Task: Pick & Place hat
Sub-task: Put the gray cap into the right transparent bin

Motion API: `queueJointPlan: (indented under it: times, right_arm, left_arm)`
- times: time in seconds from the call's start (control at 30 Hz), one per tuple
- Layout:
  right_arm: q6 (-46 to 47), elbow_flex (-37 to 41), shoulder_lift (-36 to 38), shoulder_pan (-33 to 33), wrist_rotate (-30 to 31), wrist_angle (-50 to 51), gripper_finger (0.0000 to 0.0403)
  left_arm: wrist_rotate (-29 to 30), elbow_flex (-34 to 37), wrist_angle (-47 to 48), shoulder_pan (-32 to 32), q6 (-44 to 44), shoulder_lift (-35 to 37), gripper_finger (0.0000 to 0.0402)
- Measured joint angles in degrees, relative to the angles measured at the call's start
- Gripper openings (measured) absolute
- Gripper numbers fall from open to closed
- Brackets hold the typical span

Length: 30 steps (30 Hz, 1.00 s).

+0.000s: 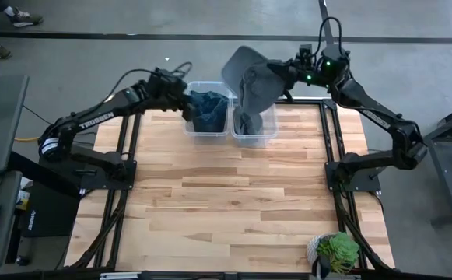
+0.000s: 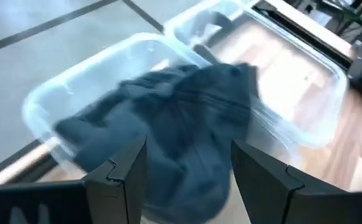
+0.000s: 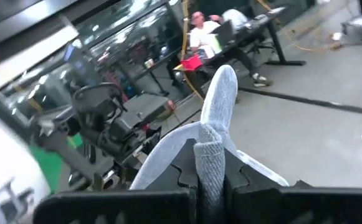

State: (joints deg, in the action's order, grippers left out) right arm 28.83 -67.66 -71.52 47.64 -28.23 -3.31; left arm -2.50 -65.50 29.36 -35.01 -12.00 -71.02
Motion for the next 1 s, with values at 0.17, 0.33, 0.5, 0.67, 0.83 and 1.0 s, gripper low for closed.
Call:
queueJointPlan:
  times: [0.17, 0.33, 0.5, 0.67, 0.83, 1.0]
  right_arm:
    - [4.39, 0.0, -2.34, 0.48, 3.58, -1.27, 0.0004]
    - [10.85, 4.66, -2.78, 0.31, 9.19, -8.24, 0.0004]
    - [23.36, 15.78, -2.74, 0.52, 11.27, -23.61, 0.0004]
    - [32.51, 26.07, -2.74, 0.33, 16.6, -39.37, 0.0004]
    - [37.59, 31.75, -2.63, -0.27, 19.32, -45.39, 0.0004]
    - [40.27, 34.17, -2.63, -2.85, 24.69, -47.41, 0.0004]
  left_arm:
    - [-3.96, 0.04, 0.05, -6.65, 2.93, 0.77, 0.0193]
    - [-8.93, 0.04, 0.11, -11.71, 4.97, 0.74, 0.0193]
    - [-11.85, 0.04, -0.2, -14.31, 5.77, 0.73, 0.0193]
    - [-14.09, 0.04, -1.78, -15.71, 5.95, 0.72, 0.0193]
    - [-14.95, 0.04, -3.28, -15.77, 5.91, 0.72, 0.0193]
    - [-14.95, 0.04, -3.3, -15.73, 5.0, 0.69, 0.0193]
